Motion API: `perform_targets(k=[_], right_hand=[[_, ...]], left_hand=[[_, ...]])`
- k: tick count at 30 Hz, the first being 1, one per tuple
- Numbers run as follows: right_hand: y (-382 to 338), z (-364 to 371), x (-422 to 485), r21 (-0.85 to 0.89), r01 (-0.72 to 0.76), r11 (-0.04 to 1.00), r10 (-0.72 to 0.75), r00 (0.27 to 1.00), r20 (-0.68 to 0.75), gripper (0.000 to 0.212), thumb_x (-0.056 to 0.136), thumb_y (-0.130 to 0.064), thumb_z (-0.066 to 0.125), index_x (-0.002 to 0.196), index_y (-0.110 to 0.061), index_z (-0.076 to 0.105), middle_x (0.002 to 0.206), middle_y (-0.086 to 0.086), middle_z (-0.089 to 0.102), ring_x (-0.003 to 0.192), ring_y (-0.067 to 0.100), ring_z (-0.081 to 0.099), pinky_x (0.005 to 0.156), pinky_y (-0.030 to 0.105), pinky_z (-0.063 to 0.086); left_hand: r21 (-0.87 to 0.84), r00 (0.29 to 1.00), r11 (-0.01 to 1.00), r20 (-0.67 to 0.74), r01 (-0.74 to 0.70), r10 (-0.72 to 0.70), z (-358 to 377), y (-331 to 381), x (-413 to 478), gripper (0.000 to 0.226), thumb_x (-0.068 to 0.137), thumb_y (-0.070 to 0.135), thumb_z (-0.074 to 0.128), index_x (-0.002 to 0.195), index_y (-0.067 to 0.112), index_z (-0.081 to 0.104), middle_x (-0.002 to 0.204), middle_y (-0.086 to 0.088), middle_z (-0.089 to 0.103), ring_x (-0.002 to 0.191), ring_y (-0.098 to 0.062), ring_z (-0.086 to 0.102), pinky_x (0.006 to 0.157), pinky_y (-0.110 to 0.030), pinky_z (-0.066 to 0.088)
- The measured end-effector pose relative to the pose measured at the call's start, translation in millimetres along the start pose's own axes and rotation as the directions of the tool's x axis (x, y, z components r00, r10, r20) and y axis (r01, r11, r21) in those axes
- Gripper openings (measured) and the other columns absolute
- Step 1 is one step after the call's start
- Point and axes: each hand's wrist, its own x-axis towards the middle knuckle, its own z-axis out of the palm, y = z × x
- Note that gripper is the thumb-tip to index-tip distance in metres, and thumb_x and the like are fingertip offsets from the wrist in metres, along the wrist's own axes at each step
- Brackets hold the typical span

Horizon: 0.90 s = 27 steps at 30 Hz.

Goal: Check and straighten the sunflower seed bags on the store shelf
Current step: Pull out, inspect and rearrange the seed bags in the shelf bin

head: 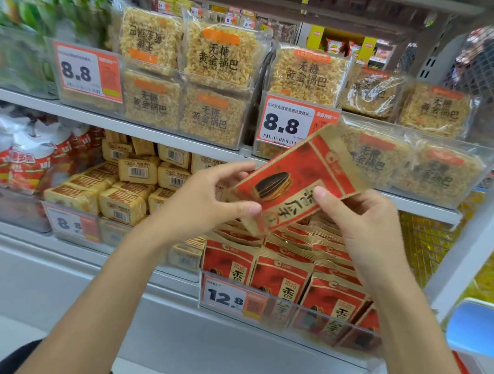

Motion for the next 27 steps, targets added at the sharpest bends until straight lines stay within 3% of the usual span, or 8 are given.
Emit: perform_targets(k=[4,10,12,15,18,22,24,27], right_hand=[[-2.8,2.0,0.7,-0.137,0.228,0.964,-0.236,0.971,-0.044,0.030,0.090,-0.007,0.067,0.097,-0.036,0.070,0.099,-0.014,0.071,0.090,-0.003,0.066,0.076,0.009,0.047],[26.2,15.7,16.7,-0.215,0.216,0.953,-0.212,0.976,0.042,0.027,0.091,-0.004,0.065,0.108,-0.023,0.072,0.107,-0.010,0.071,0.093,-0.005,0.064,0.080,0.009,0.046],[39.1,20.0,23.8,-0.287,0.185,0.940,-0.168,0.982,0.084,0.026,0.091,-0.007,0.065,0.111,-0.022,0.072,0.110,-0.010,0.071,0.101,-0.003,0.064,0.087,0.011,0.048],[55.5,24.9,35.7,-0.401,0.181,0.898,-0.136,0.981,0.138,0.024,0.091,-0.010,0.066,0.111,-0.019,0.074,0.110,-0.009,0.071,0.104,-0.001,0.064,0.093,0.016,0.049],[60.6,31.3,45.3,-0.460,0.162,0.873,-0.090,0.981,0.174,0.021,0.093,-0.015,0.065,0.110,-0.022,0.075,0.107,-0.014,0.071,0.102,-0.003,0.062,0.089,0.008,0.045],[62.1,42.0,51.0,-0.542,0.175,0.822,-0.058,0.972,0.226,0.024,0.096,-0.017,0.061,0.116,-0.026,0.072,0.108,-0.020,0.066,0.098,-0.012,0.057,0.083,-0.003,0.036],[65.6,48.8,52.4,-0.589,0.166,0.791,0.002,0.962,0.274,0.025,0.098,-0.018,0.057,0.119,-0.026,0.070,0.111,-0.015,0.067,0.100,-0.001,0.060,0.083,0.002,0.040],[69.5,55.2,58.9,-0.615,0.053,0.787,0.126,0.962,0.243,0.024,0.099,-0.027,0.054,0.118,-0.025,0.069,0.106,-0.008,0.071,0.093,0.020,0.068,0.080,0.032,0.053]], left_hand=[[0.106,0.986,0.984,-0.096,0.146,-0.136,-18.5,-20.6,2.4,0.030,0.100,0.027,0.054,0.129,0.029,0.062,0.123,0.016,0.063,0.111,0.005,0.057,0.103,-0.027,0.045],[0.167,0.963,0.949,-0.013,0.269,-0.271,-10.9,-45.7,19.9,0.030,0.104,0.017,0.046,0.125,0.020,0.066,0.131,0.004,0.063,0.127,-0.011,0.052,0.109,-0.033,0.038],[0.144,0.955,0.944,-0.035,0.297,-0.295,-10.3,-53.9,25.5,0.030,0.103,0.014,0.045,0.122,0.020,0.068,0.130,0.002,0.064,0.123,-0.013,0.054,0.101,-0.030,0.043],[0.103,0.952,0.946,-0.045,0.306,-0.303,-9.2,-60.9,31.5,0.031,0.103,0.011,0.044,0.118,0.023,0.068,0.126,0.002,0.065,0.106,-0.008,0.060,0.073,-0.016,0.043],[0.092,0.956,0.951,-0.044,0.294,-0.291,-6.6,-64.1,37.7,0.030,0.103,0.013,0.045,0.117,0.025,0.068,0.117,0.007,0.067,0.099,-0.003,0.058,0.076,-0.017,0.044],[0.063,0.952,0.950,-0.046,0.306,-0.304,-4.4,-65.1,42.0,0.029,0.103,0.013,0.044,0.112,0.025,0.069,0.112,0.009,0.068,0.091,-0.010,0.056,0.060,-0.012,0.038],[0.056,0.951,0.950,-0.056,0.308,-0.305,-4.3,-65.2,42.6,0.031,0.102,0.011,0.043,0.111,0.025,0.069,0.112,0.008,0.068,0.087,-0.009,0.056,0.057,-0.009,0.039],[0.043,0.950,0.949,-0.048,0.311,-0.309,-3.3,-65.8,42.0,0.031,0.102,0.009,0.043,0.110,0.023,0.069,0.113,0.006,0.067,0.089,-0.014,0.054,0.048,-0.004,0.039]])
